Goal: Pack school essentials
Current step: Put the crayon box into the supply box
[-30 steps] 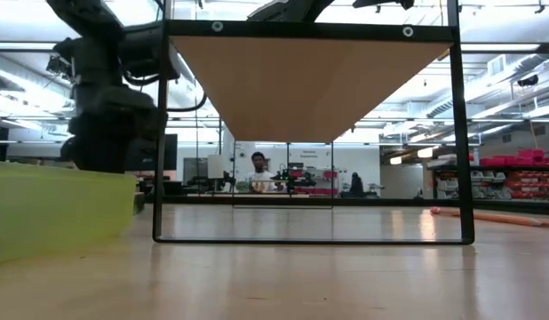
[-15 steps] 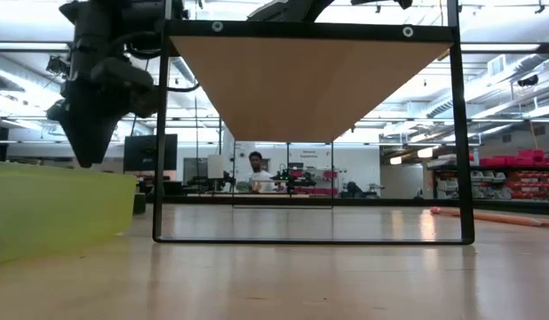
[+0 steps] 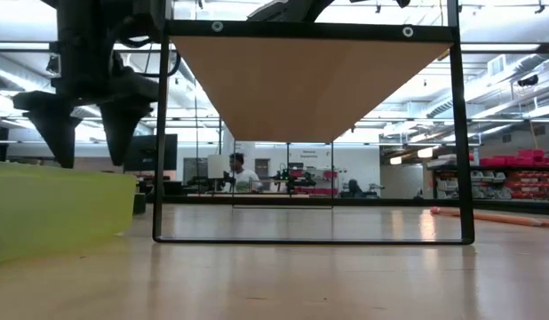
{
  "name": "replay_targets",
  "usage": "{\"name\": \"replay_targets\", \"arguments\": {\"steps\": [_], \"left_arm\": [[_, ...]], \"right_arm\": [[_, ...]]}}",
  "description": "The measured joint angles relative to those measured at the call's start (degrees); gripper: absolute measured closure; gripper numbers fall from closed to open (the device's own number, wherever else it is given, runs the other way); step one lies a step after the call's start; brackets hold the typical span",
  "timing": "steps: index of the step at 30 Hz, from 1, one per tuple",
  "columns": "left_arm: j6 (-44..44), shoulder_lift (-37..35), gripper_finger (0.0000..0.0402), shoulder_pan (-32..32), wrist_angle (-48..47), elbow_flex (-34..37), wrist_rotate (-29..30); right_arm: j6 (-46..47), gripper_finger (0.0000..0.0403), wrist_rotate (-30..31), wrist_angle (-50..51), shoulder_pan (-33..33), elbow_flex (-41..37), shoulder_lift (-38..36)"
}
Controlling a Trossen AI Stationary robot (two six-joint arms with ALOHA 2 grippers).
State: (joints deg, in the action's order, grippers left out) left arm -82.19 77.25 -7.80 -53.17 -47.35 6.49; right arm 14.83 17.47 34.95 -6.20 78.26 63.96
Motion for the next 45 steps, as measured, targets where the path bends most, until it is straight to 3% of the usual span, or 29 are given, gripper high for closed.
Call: {"name": "replay_targets", "arguments": {"steps": [12,19,29,37,45], "left_arm": [[-8.6,5.6,0.0006,-0.6,2.3,0.0,0.6],[-8.9,7.2,0.0003,1.0,4.7,0.0,0.8],[-9.4,8.1,0.0003,2.9,4.5,0.1,-1.3],[-12.7,8.3,0.0003,2.8,14.0,6.3,-2.7],[-9.7,8.1,0.0017,2.8,15.5,8.0,-4.2]], "right_arm": [[-3.6,0.0183,-0.2,0.1,-0.3,0.0,0.0],[-6.4,0.0183,-0.4,0.1,-1.1,0.0,0.0],[-5.7,0.0183,-7.8,0.0,-0.7,0.0,0.0],[-6.1,0.0183,-9.0,-0.9,-0.6,0.0,0.0],[-6.6,0.0183,-9.0,-1.6,-0.7,0.0,0.0]]}}
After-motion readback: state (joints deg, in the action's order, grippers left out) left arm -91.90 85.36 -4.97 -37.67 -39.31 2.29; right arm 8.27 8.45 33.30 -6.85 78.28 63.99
